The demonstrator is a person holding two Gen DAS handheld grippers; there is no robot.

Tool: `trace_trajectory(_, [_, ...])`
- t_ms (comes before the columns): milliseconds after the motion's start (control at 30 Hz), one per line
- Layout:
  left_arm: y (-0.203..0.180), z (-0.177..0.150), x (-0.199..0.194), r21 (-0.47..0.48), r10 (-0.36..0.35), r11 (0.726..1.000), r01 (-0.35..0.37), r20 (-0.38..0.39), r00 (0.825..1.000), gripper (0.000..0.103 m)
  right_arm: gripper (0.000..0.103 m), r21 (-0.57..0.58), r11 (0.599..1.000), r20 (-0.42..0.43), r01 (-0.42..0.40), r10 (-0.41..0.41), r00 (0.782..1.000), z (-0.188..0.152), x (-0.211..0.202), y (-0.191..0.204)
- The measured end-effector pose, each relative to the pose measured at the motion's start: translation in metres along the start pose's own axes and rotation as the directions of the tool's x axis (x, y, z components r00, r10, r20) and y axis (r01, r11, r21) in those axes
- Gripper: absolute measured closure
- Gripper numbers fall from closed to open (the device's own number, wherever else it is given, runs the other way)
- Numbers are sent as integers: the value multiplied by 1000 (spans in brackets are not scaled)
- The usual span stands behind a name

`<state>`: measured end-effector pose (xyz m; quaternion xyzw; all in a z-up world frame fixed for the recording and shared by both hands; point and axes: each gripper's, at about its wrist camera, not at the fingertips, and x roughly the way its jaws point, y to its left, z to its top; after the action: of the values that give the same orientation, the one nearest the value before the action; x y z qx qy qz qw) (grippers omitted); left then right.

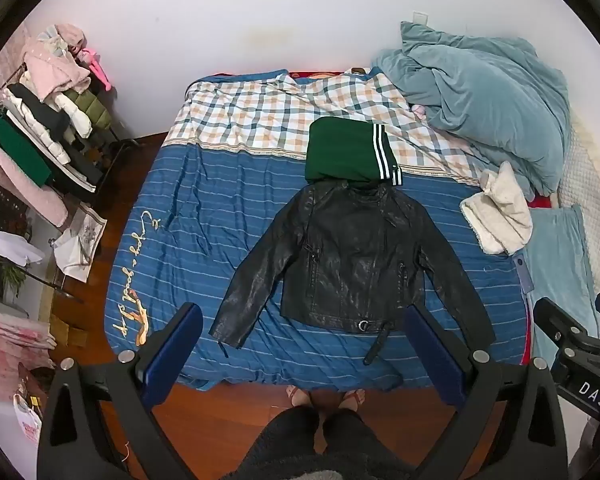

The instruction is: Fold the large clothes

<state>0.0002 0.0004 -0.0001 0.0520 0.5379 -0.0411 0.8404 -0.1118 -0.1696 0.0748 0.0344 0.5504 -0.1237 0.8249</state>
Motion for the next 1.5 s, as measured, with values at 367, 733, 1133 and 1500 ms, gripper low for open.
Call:
trace_trajectory(367, [0,0,0,1,-1,1000,1,8,1000,0,0,-4,1000,3,11,-11,1000,-3,-3,-2])
trace_trajectory(733, [-9,-2,-13,0,-6,1000,6,6,1000,0,0,-4,1000,4,10,-10,1000,-7,-8,-2])
trace_trajectory(1133, [-16,5,-16,0,-4,1000,4,14,1000,0,0,-5,1000,7,9,-9,1000,-7,-12,-1])
trace_trajectory(1500, [-17,2,-17,0,-2,1000,2,14,1000,0,0,-3,1000,8,8,-8,1000,-8,-16,0])
